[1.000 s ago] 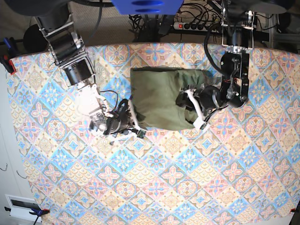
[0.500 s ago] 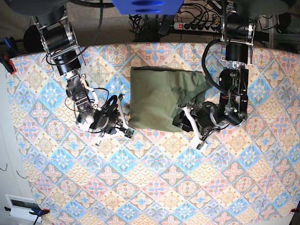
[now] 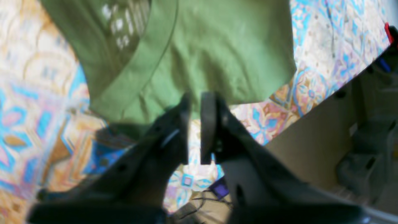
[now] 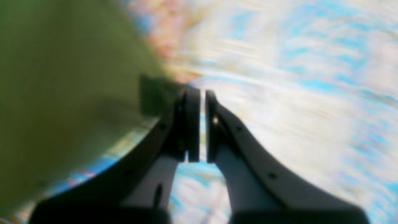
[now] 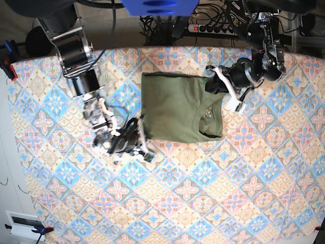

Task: Layout the t-shirt on the table in an organized manner, then fold the t-shirt properly
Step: 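Grasp the folded shirt with the right gripper and drag it aside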

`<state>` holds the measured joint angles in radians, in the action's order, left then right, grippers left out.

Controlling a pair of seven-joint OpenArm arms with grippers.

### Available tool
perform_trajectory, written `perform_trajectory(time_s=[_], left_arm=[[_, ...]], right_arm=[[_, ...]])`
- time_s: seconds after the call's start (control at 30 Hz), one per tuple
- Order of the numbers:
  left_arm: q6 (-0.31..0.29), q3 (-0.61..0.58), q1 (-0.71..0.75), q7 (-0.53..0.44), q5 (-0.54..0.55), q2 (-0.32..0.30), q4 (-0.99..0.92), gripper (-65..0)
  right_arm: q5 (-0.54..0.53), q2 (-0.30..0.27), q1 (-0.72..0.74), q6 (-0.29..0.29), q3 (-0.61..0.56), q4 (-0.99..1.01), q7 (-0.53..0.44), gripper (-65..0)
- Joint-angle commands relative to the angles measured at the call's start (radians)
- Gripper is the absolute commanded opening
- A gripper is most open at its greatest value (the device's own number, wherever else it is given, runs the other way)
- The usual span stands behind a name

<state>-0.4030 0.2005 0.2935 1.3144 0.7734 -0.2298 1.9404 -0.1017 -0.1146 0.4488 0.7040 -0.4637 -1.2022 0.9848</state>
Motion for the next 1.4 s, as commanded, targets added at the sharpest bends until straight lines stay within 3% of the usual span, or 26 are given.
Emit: perform_trajectory(time_s=[0.0,0.2,0.37,0.57,0.8,1.0,1.37], left_arm=[[-0.003,0.012,0.014,-0.026,0.021,-0.003,0.021,-65.0],[-0.001,0.012,0.085,-0.045,0.021,-0.001,0.018,-65.0],[-0.001,0.012,0.091,-0.077,0.011,0.019,-0.025,-65.0],[0.0,0.006,0.056,-0.143,0.01,0.02,-0.152,-65.0],[0.0,-0.003,-0.038,-0.186,-0.078,0.051,-0.298,-65.0],[0.0,-0.082,-0.121,-0.258,-0.122,0.054,-0.381,-65.0],[0.0,-0.194,-0.357,-0.269,-0.127,0.053,-0.562,-65.0]], right_arm=[[-0.008,0.017,0.068,-0.006,0.007,-0.005,-0.031,-62.8],[-0.007,0.039,0.091,-0.006,0.007,0.078,-0.086,-63.0],[-0.007,0.1,0.124,-0.006,0.007,0.15,-0.12,-63.0],[-0.007,0.105,0.126,-0.006,0.004,0.17,-0.114,-63.0],[-0.007,0.099,0.061,-0.006,0.004,0.157,-0.109,-63.1],[-0.007,0.059,-0.018,-0.006,0.004,0.045,-0.065,-63.1],[-0.008,-0.099,-0.176,-0.006,0.013,-0.225,0.0,-63.1]])
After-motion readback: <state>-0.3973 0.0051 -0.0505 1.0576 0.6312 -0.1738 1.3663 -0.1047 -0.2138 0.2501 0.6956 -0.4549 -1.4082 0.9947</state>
